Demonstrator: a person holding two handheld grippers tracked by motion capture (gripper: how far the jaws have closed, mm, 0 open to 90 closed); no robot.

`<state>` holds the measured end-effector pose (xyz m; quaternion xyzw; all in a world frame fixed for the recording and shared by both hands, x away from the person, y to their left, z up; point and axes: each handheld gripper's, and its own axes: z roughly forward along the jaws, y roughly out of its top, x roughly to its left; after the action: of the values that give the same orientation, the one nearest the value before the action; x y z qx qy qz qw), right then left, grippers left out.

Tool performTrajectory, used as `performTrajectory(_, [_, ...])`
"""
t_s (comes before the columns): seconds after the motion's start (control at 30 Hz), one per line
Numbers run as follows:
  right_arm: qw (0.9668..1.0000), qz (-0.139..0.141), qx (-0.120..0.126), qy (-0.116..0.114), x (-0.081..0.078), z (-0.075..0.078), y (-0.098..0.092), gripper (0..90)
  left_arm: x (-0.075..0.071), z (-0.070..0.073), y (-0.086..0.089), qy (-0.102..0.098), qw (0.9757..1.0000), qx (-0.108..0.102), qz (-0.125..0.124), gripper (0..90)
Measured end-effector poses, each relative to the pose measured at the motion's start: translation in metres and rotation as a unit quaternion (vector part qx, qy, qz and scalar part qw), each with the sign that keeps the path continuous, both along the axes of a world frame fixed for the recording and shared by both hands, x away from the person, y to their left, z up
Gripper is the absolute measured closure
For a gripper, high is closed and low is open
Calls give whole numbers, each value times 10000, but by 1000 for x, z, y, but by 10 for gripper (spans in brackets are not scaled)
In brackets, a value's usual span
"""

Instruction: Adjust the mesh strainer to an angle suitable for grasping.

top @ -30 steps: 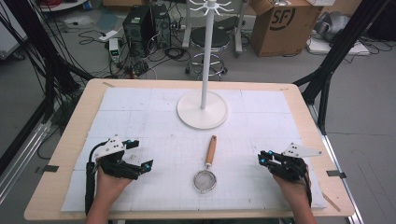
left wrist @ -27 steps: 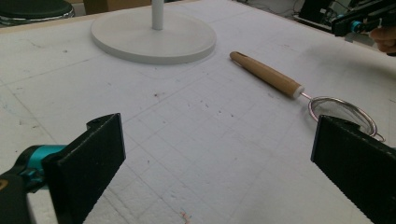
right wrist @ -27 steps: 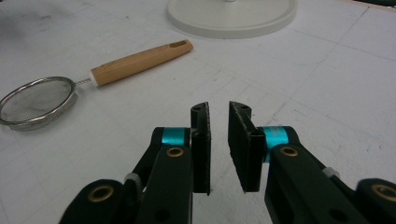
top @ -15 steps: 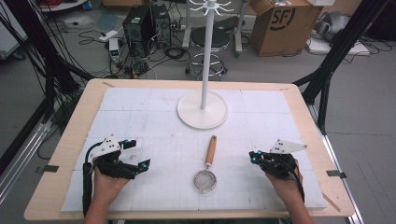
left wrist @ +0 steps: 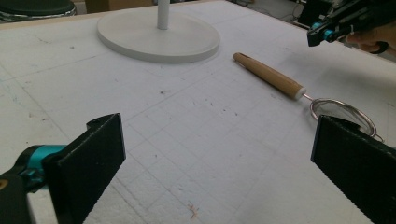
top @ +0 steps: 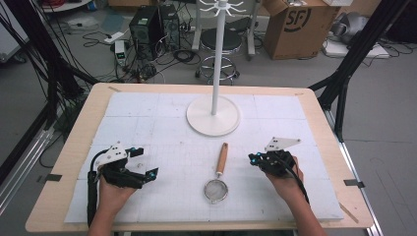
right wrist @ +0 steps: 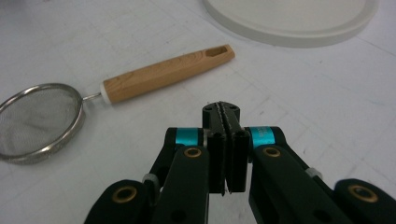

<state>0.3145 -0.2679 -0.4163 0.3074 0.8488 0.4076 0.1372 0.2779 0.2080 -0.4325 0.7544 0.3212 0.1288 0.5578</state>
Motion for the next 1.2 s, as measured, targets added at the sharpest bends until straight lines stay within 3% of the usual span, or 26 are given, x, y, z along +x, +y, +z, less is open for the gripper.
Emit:
performTrajectory(0.27, [9996,227,-151,32,17,5,29,894,0,0,-6,18,9999,95,-51,34])
performTrajectory(0.9, [9980,508,-326,173,42,0,72,894,0,-2,-7,49,9997,242,-15,34])
performTrajectory(1.2, [9963,620,-486,333,56,-15,96,894,1,-3,-8,58,9995,321,-44,35])
